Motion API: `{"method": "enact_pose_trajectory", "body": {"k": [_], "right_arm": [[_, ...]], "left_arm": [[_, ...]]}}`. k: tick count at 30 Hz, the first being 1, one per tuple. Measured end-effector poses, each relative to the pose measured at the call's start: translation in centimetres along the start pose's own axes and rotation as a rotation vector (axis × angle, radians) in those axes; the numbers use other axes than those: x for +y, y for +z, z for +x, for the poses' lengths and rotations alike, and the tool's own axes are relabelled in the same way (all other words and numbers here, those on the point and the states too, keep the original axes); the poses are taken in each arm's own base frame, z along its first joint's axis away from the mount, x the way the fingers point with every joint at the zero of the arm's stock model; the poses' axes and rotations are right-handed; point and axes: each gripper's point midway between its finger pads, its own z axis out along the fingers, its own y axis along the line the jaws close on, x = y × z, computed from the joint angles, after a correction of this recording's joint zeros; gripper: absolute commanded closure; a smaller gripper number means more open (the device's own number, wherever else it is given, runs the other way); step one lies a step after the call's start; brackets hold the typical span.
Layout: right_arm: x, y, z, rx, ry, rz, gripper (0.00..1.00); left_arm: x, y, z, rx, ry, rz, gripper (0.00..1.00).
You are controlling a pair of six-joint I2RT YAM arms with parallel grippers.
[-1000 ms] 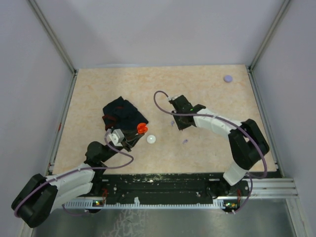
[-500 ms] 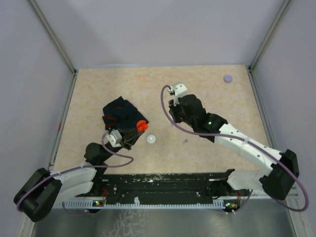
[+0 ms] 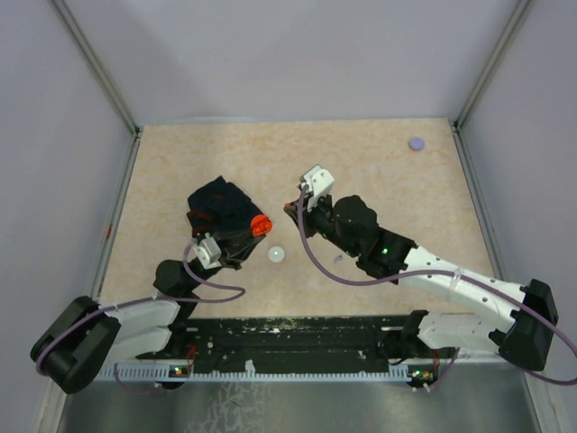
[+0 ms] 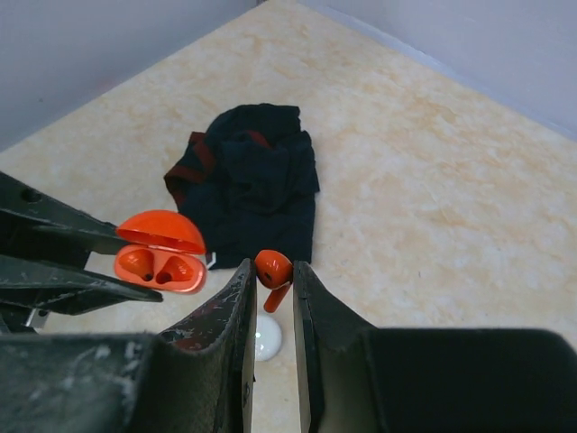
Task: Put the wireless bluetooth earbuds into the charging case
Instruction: Place the earbud in the charging case.
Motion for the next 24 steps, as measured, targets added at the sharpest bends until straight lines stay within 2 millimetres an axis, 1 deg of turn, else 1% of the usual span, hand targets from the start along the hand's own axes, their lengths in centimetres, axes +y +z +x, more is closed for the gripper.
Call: {"method": "enact_pose_trajectory", "body": {"k": [4, 5, 8, 10, 14, 20, 24], "right_arm": [[1.8, 0.0, -0.7, -0.045, -0.016, -0.057, 0.88], [2.3, 0.0, -1.1, -0.063, -0.016, -0.073, 0.88], [3.2, 0.0, -2.1, -0.108, -0.016, -0.107, 0.88], [3.7, -0.1, -2.3, -0.131, -0.014, -0.127, 0.88], [4.4, -0.1, -2.1, -0.134, -0.018, -0.162, 0.88], [5.6, 0.0, -2.3, -0.149, -0.024, -0.214, 0.88], [6.4, 0.4, -1.5, -0.130, -0.029, -0.242, 0.88]], "left_arm": [[0.1, 0.5, -0.5, -0.023, 0.008, 0.006, 1.00], [0.0, 0.5, -0.6, -0.027, 0.007, 0.008, 1.00], [0.0, 0.5, -0.7, -0.033, 0.002, 0.012, 1.00], [0.0, 0.5, -0.7, -0.036, 0.000, 0.012, 1.00], [-0.1, 0.6, -0.8, -0.039, -0.003, 0.013, 1.00], [-0.1, 0.6, -0.8, -0.040, -0.004, 0.013, 1.00], [-0.1, 0.6, -0.9, -0.041, -0.008, 0.014, 1.00]]}}
